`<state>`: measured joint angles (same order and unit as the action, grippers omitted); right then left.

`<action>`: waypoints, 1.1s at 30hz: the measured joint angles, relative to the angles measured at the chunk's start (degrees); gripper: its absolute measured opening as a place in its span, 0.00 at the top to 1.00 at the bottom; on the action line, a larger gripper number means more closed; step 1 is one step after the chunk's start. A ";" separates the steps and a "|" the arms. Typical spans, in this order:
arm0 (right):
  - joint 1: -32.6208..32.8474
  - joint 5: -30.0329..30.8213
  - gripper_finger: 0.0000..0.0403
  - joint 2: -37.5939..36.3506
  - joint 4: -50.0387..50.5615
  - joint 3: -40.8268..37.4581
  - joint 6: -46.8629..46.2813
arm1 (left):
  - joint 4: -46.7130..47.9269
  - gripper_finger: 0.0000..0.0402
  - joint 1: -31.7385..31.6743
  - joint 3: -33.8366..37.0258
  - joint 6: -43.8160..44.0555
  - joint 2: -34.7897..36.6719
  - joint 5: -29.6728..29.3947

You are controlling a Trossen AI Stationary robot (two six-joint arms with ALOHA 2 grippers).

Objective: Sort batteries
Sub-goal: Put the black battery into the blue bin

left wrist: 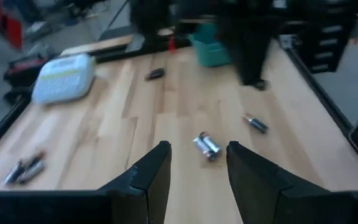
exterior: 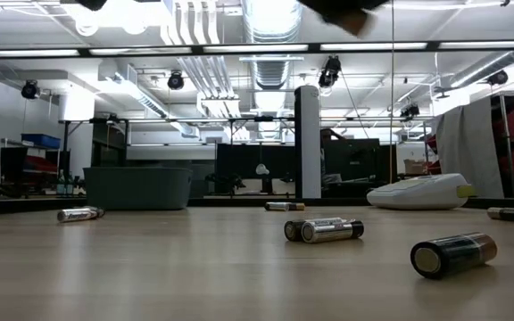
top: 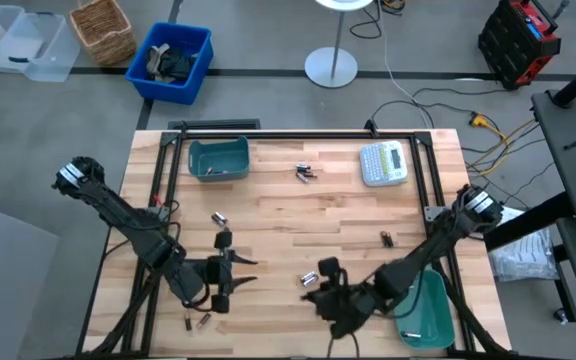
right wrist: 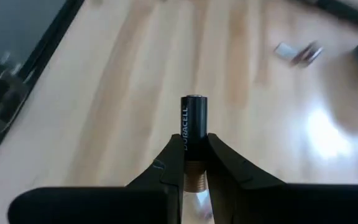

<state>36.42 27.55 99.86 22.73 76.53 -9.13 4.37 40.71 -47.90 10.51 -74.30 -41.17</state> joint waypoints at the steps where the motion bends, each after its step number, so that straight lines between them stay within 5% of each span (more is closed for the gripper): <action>1: -0.96 0.66 0.91 -0.16 -1.83 0.00 1.95 | -1.17 0.66 -0.02 0.00 -1.83 -0.61 0.06; 13: -9.57 1.71 0.92 -0.75 -16.03 0.04 17.39 | -8.52 0.66 -2.73 -0.02 -8.08 -2.74 -0.16; 33: -11.36 2.55 0.92 -0.75 -20.22 0.04 21.04 | -16.55 0.66 -6.98 0.02 -11.49 -6.65 4.96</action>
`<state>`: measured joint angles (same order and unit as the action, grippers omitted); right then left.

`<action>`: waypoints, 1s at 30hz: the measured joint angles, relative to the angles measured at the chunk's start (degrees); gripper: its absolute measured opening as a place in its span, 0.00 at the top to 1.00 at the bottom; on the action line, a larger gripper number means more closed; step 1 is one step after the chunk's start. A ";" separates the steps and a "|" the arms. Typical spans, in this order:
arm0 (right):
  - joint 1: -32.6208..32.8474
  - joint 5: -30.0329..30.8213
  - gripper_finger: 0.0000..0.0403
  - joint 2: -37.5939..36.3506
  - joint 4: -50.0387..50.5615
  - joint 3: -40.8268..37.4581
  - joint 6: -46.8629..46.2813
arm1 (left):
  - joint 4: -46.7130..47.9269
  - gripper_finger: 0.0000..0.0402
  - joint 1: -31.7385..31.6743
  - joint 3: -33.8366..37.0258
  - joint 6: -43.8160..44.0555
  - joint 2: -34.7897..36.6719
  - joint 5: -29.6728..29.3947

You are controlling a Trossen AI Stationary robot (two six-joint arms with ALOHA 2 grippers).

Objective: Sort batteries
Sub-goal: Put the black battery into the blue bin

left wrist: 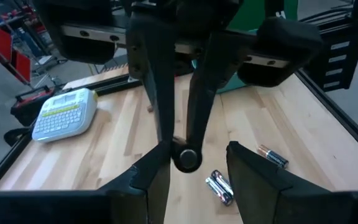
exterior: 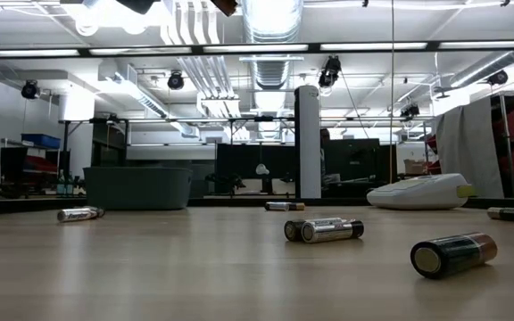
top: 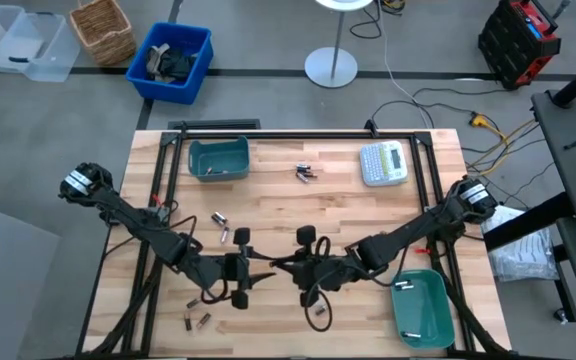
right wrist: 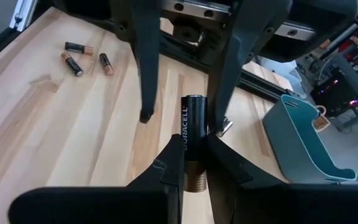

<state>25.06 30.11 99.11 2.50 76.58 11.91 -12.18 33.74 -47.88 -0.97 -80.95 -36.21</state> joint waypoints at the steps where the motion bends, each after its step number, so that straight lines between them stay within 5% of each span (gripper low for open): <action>1: 0.00 0.06 0.92 0.00 -0.08 0.00 0.12 | -0.10 0.66 -0.13 0.00 0.00 0.00 0.17; 10: -0.11 0.11 0.92 0.00 -0.60 0.01 0.12 | -1.23 0.73 -0.77 0.00 -0.02 0.00 -0.31; 21: -0.17 0.13 0.91 0.04 -0.64 0.00 -0.55 | -0.53 0.93 -0.85 0.00 -1.59 0.00 -0.79; 30: -0.24 0.00 0.74 0.01 0.44 0.08 -2.80 | 0.23 0.93 -0.85 0.00 0.06 0.70 -2.34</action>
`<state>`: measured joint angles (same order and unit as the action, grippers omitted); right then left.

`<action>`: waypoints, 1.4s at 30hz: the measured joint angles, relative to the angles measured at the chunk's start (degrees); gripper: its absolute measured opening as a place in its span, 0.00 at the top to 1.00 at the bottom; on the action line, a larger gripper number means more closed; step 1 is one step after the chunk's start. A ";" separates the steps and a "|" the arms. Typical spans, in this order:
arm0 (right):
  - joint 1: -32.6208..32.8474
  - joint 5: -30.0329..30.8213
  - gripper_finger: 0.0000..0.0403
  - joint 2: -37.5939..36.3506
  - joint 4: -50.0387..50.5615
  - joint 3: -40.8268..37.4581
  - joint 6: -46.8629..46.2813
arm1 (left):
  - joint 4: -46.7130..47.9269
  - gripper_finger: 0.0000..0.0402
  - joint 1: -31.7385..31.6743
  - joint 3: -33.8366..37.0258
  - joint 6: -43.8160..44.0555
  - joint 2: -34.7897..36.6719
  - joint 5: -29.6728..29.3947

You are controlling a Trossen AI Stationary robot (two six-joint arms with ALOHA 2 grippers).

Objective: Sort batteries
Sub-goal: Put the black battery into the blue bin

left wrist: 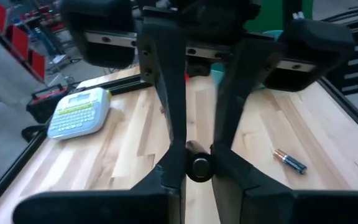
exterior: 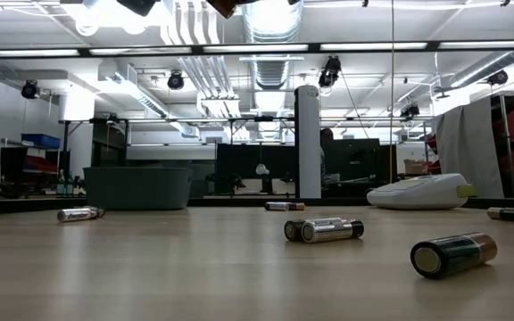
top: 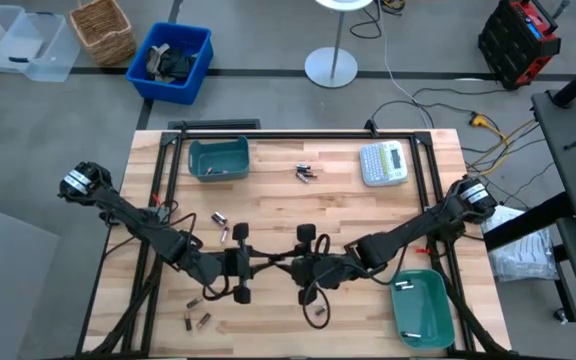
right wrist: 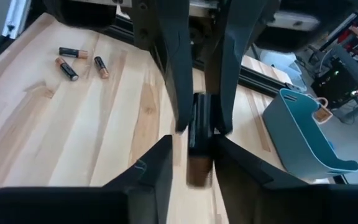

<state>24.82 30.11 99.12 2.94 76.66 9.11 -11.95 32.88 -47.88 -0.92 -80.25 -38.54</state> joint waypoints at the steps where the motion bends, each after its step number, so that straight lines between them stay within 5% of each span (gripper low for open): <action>1: 0.02 0.15 0.73 -0.13 0.16 0.01 -0.07 | 0.91 0.93 0.00 0.00 0.70 0.60 -0.44; 7: 0.19 -0.11 0.66 -3.33 6.94 -0.01 -5.60 | 11.28 0.93 -0.05 0.00 7.43 6.65 -1.46; 13: 0.17 -0.02 0.65 -8.67 21.21 -0.01 -15.34 | 31.20 0.93 -4.33 0.00 21.31 16.94 -2.97; 21: -0.68 -0.02 0.69 -12.64 33.92 -0.42 -19.63 | 60.32 0.93 -25.89 0.00 37.27 28.74 3.71; 33: -7.74 0.11 0.69 -13.39 39.73 -1.30 -15.60 | 53.91 0.93 -75.92 0.00 12.14 25.46 37.37; 37: -9.09 0.06 0.67 -13.51 41.01 -2.44 -17.47 | 53.61 0.93 -82.63 0.00 8.84 19.84 39.72; 42: -9.11 -0.02 0.65 -13.54 42.04 -3.57 -18.64 | 50.85 0.93 -82.52 0.02 7.46 13.20 40.79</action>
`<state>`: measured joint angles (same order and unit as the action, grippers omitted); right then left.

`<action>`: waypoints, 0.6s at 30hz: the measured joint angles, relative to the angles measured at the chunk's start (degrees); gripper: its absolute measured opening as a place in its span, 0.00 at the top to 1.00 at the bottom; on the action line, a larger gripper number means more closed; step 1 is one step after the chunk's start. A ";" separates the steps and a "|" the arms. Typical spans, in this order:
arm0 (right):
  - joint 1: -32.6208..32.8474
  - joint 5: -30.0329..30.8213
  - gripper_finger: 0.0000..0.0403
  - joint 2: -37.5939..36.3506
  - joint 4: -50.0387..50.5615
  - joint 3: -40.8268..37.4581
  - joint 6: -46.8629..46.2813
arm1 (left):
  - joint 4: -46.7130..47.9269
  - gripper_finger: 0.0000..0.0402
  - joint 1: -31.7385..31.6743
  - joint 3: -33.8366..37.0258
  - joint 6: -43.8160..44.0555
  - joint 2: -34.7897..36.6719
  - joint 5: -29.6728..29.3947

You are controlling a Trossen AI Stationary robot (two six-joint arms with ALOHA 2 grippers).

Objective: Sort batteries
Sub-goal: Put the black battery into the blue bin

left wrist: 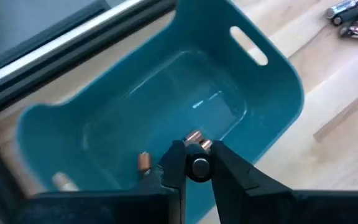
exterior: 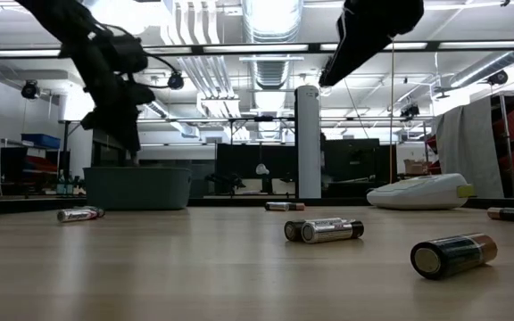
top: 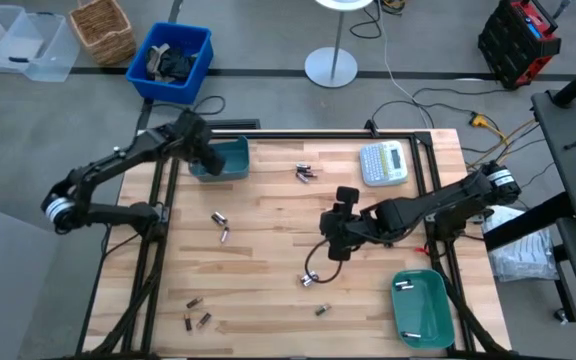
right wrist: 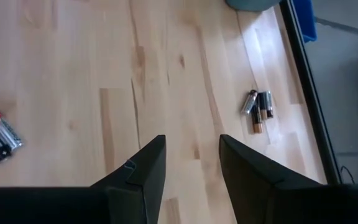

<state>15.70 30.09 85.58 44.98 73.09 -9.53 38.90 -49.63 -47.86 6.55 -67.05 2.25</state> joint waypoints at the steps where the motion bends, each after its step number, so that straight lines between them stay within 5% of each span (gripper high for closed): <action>1: 0.00 -0.02 0.65 0.00 0.10 -0.14 -0.16 | -1.24 0.93 0.35 0.00 -0.04 -1.10 0.08; 18: -2.65 0.02 0.69 -0.07 -0.77 -2.03 -0.39 | -15.09 0.93 1.52 0.00 -0.25 -12.96 1.37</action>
<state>13.05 30.11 85.52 44.21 71.06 -9.93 23.81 -48.12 -47.86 6.29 -80.01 3.62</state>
